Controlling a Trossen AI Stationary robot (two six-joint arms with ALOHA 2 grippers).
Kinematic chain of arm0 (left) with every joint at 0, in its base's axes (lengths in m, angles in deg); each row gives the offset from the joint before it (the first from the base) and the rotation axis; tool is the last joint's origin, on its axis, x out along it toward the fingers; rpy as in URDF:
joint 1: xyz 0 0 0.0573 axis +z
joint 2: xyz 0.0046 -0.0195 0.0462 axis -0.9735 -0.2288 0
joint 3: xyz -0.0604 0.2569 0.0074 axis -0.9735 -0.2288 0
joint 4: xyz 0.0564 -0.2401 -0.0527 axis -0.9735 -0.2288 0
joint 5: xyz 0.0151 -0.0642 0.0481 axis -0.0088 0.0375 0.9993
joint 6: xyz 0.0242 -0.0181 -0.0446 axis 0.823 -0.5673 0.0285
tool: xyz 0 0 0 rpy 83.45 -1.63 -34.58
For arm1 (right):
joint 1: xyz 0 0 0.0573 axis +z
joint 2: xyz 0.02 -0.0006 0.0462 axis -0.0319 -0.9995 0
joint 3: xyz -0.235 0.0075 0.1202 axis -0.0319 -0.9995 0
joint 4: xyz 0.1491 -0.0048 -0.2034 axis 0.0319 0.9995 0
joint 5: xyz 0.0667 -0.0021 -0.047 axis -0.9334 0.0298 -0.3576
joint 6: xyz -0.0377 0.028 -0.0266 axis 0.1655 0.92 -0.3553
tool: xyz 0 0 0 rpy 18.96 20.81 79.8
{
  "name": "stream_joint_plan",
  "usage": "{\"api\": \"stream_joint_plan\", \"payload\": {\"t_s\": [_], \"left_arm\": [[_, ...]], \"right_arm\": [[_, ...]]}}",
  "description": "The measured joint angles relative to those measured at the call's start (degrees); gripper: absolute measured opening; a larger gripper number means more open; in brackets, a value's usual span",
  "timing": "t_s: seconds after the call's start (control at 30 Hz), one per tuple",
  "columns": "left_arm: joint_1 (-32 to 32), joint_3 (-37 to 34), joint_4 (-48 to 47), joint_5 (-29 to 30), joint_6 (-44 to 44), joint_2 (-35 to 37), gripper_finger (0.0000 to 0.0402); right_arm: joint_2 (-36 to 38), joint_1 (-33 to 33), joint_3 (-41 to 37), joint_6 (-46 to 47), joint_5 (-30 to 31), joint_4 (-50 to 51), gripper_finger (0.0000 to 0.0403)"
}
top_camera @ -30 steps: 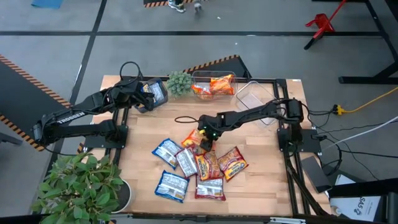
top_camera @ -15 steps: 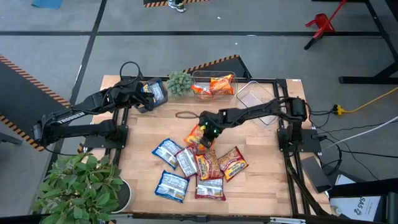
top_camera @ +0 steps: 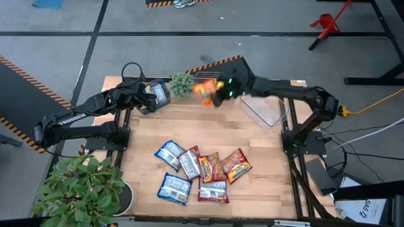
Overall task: Sort Maruchan noodles
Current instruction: Put the orange noodle pack into the left transparent bin
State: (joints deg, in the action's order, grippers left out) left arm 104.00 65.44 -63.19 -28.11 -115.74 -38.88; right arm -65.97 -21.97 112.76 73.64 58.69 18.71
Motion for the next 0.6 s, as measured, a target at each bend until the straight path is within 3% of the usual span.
{"api": "stream_joint_plan", "payload": {"t_s": [0.2,0.37,0.6], "left_arm": [[0.01,0.0,0.0,0.28,-0.02,0.0,0.0069],[0.0,0.0,0.02,0.42,-0.11,0.02,0.0069],[0.02,0.0,0.02,1.55,-0.16,0.02,0.0069]], "right_arm": [[-1.03,-9.5,7.58,-4.73,4.93,3.98,0.0005],[-4.64,-13.2,12.58,-23.21,4.64,8.67,0.0005],[-11.92,-12.66,17.72,-45.77,5.2,12.72,0.0005]]}}
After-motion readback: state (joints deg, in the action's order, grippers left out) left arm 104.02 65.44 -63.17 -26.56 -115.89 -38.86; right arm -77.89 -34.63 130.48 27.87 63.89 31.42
